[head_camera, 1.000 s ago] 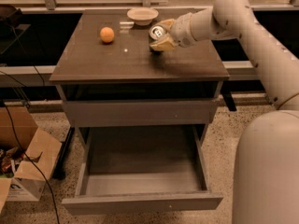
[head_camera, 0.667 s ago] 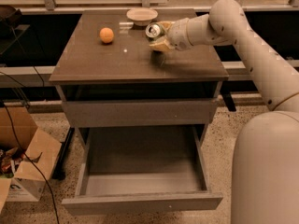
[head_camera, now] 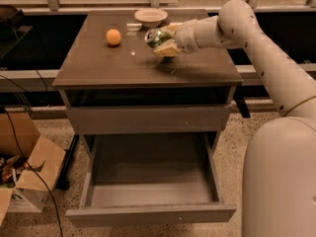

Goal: Pick green can from middle drawer and place on counter

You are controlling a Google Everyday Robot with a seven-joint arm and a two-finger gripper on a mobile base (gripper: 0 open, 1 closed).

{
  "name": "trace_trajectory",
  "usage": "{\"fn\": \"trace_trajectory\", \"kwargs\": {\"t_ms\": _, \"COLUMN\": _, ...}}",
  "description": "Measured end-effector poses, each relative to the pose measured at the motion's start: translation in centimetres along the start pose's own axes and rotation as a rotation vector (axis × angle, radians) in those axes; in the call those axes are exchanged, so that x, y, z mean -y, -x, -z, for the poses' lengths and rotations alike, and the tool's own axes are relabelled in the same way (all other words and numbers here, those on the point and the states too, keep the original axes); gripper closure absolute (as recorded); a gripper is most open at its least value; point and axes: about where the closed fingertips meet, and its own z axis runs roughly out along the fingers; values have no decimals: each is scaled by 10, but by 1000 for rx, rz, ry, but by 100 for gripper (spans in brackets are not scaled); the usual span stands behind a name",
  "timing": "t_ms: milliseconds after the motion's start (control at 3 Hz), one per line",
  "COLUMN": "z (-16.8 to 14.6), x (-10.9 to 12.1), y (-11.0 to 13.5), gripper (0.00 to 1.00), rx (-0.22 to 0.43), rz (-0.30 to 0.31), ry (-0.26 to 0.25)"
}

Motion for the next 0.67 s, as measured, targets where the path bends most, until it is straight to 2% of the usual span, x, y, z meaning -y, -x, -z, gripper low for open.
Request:
{"fn": "trace_trajectory", "kwargs": {"t_ms": 333, "z": 0, "x": 0, "y": 1, "gripper": 0, "rx": 0, "rz": 0, "ry": 0}}
{"fn": "trace_trajectory", "kwargs": {"t_ms": 667, "z": 0, "x": 0, "y": 1, "gripper": 0, "rx": 0, "rz": 0, "ry": 0}}
